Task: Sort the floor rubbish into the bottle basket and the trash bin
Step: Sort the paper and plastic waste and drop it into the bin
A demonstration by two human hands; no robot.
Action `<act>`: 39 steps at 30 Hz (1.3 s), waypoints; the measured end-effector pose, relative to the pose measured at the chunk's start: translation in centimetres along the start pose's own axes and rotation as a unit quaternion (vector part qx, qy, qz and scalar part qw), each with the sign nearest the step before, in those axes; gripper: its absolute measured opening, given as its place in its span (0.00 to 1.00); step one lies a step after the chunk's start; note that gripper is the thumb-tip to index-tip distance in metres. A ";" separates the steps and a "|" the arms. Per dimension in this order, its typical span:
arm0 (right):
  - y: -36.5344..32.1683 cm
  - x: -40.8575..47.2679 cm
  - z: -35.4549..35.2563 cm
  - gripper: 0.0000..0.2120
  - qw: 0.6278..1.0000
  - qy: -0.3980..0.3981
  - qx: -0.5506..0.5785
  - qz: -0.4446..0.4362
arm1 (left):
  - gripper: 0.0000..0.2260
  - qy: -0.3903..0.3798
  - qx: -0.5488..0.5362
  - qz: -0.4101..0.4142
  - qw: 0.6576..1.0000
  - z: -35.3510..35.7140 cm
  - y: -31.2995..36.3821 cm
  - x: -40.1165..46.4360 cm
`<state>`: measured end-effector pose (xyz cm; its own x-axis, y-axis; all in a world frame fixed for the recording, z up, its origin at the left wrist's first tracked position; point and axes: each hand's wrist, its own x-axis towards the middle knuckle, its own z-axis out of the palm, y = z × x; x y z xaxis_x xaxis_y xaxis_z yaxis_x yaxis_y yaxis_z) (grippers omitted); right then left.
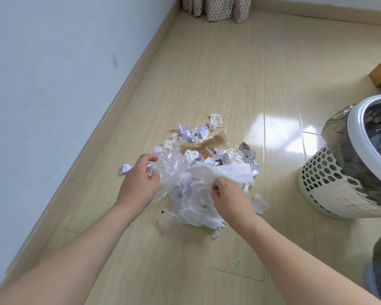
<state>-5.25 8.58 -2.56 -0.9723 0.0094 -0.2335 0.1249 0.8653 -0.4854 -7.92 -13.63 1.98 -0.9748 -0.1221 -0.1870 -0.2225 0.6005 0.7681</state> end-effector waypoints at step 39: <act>34.8 -29.5 -26.1 0.07 0.870 0.143 0.136 0.451 | 0.11 -0.413 0.392 0.476 0.670 41.2 31.4 -28.6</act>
<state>22.64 51.44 9.42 -0.4590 0.7811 -0.4232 0.8674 0.2912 -0.4034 13.77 41.28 6.18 -0.2520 0.8963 -0.3649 0.8870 0.3647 0.2833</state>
